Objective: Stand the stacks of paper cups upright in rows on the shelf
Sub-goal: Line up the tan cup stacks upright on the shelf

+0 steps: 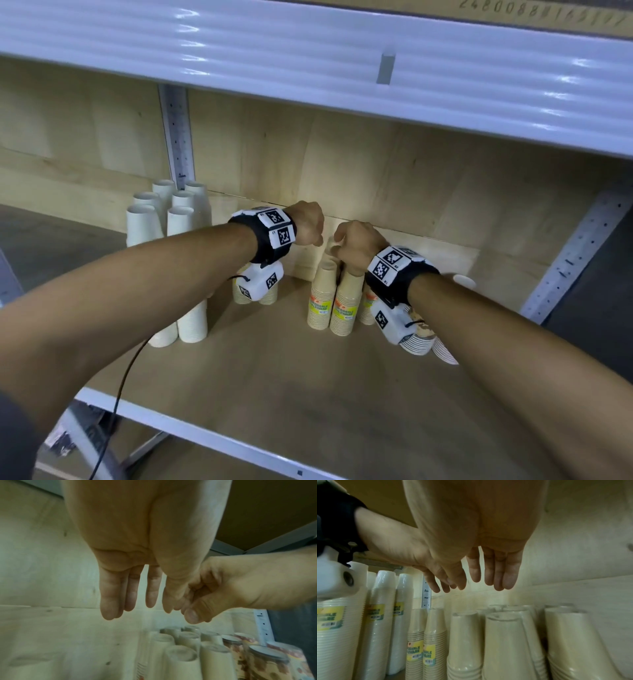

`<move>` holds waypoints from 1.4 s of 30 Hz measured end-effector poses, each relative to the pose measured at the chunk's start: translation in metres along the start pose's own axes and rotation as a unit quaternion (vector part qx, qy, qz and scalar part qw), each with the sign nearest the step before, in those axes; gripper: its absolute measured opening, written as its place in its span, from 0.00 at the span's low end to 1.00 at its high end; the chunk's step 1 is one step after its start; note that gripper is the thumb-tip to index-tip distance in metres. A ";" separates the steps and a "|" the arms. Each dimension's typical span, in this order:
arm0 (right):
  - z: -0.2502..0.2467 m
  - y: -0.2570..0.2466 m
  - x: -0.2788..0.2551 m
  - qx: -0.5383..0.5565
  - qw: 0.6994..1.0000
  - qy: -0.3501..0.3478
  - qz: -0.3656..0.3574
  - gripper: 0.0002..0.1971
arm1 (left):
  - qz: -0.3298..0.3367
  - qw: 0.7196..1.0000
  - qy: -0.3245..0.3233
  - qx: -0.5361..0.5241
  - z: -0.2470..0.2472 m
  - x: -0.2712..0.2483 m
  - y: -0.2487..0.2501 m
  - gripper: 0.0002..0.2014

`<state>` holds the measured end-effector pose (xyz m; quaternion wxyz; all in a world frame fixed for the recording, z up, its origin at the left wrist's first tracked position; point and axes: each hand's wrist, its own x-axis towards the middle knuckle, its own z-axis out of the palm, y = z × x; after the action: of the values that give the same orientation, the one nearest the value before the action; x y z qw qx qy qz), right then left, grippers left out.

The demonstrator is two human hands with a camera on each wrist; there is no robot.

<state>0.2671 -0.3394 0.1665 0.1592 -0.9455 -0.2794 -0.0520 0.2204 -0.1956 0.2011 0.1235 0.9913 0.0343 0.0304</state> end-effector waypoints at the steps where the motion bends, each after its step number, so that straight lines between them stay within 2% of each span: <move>1: 0.000 -0.005 0.003 0.003 1.000 0.001 -0.006 0.17 | -0.010 1.000 0.003 0.003 -0.004 0.001 -0.006 0.16; 6: 0.004 -0.033 0.019 0.017 0.999 0.002 -0.034 0.18 | -0.061 0.998 0.021 0.026 -0.015 -0.002 -0.036 0.18; 12: 0.023 -0.065 0.036 0.020 0.997 -0.030 -0.069 0.20 | -0.120 0.992 0.008 0.037 -0.011 -0.007 -0.072 0.21; 20: 0.054 -0.098 0.056 0.009 0.993 -0.070 -0.091 0.26 | -0.157 0.984 -0.002 0.080 0.005 -0.006 -0.086 0.19; 25: 0.065 -0.112 0.063 0.008 0.990 -0.096 -0.101 0.25 | -0.144 0.986 -0.015 0.088 0.013 -0.009 -0.090 0.14; 27: 0.073 -0.113 0.066 0.005 0.990 -0.092 -0.104 0.22 | -0.161 0.984 -0.023 0.070 0.017 -0.007 -0.092 0.07; 29: 0.079 -0.112 0.068 0.002 0.990 -0.090 -0.109 0.17 | -0.173 0.983 -0.023 0.053 0.021 -0.004 -0.095 0.15; 30: 0.081 -0.111 0.069 -0.001 0.990 -0.097 -0.107 0.16 | -0.174 0.983 -0.027 0.047 0.022 -0.004 -0.096 0.15; 32: 0.083 -0.110 0.070 -0.008 0.989 -0.109 -0.098 0.15 | -0.169 0.984 -0.034 0.048 0.024 -0.004 -0.097 0.07; 33: 0.083 -0.110 0.069 -0.012 0.989 -0.115 -0.093 0.16 | -0.165 0.984 -0.036 0.056 0.025 -0.005 -0.097 0.06; 36: 0.087 -0.109 0.068 -0.019 0.988 -0.122 -0.088 0.15 | -0.134 0.987 -0.017 0.088 0.027 -0.007 -0.096 0.10; 42: 0.080 -0.104 0.058 -0.019 0.990 -0.108 -0.084 0.07 | -0.149 0.985 -0.007 0.086 0.030 -0.010 -0.093 0.07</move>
<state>0.2603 -0.2008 0.1302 0.1054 -0.9216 -0.3723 0.0315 0.2064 -0.1138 0.1485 0.0416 0.9822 0.1832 0.0018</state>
